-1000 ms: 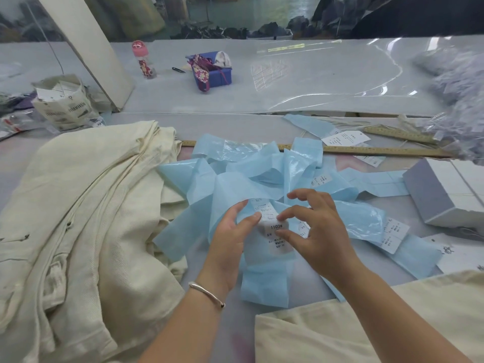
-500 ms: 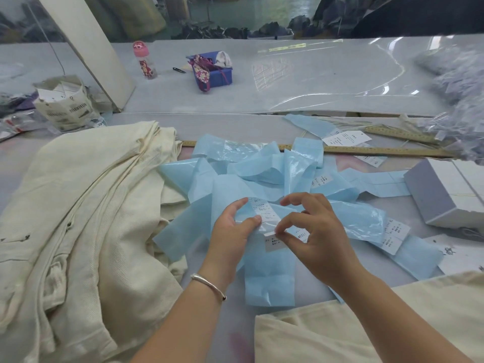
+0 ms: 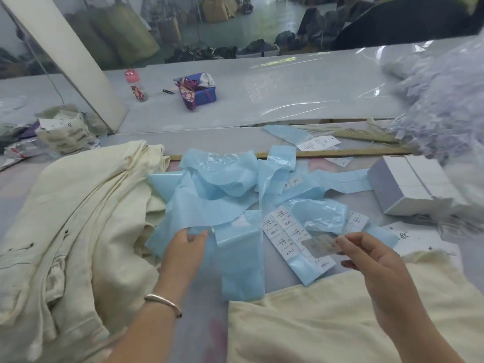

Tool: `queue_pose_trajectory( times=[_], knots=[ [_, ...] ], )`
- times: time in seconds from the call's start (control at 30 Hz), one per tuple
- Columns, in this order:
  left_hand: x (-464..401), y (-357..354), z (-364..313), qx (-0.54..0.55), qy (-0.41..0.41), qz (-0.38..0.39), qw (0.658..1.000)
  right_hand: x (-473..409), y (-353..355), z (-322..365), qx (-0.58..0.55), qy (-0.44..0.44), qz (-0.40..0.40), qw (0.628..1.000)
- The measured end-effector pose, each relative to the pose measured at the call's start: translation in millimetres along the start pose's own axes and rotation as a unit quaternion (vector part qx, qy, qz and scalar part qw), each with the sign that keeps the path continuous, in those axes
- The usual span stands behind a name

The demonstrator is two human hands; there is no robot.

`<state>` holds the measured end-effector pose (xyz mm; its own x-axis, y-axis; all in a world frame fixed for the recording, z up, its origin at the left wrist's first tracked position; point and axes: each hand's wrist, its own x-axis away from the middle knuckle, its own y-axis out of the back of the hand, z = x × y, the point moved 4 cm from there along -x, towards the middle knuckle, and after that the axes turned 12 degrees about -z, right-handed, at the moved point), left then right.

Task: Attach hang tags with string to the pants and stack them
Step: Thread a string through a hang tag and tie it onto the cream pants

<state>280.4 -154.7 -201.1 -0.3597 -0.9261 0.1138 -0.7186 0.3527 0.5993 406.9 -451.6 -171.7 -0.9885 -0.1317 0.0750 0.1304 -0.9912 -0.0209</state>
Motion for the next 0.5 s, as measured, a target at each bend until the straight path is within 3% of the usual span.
queue_pose_trajectory(
  times=[0.13, 0.23, 0.3, 0.4, 0.5],
  knots=[
    [56.9, 18.7, -8.0, -0.090, -0.072, -0.015, 0.993, 1.3, 32.4, -6.0, 0.003, -0.047, -0.013, 0.999],
    [112.8, 15.5, -36.2, -0.048, -0.142, -0.034, 0.988, 7.5, 56.3, 3.1, 0.003, -0.059, 0.009, 0.998],
    [153.9, -2.6, -58.6, 0.015, -0.184, 0.017, 0.983, 13.1, 72.3, 11.8, 0.005, -0.068, 0.036, 0.997],
    [214.1, -43.9, -85.4, 0.059, -0.182, 0.142, 0.971, 22.1, 101.4, 23.7, 0.046, -0.062, 0.086, 0.993],
    [260.9, -80.1, -102.5, 0.062, -0.176, 0.194, 0.963, 26.5, 136.3, 29.7, 0.089, -0.037, 0.124, 0.988]
  ],
)
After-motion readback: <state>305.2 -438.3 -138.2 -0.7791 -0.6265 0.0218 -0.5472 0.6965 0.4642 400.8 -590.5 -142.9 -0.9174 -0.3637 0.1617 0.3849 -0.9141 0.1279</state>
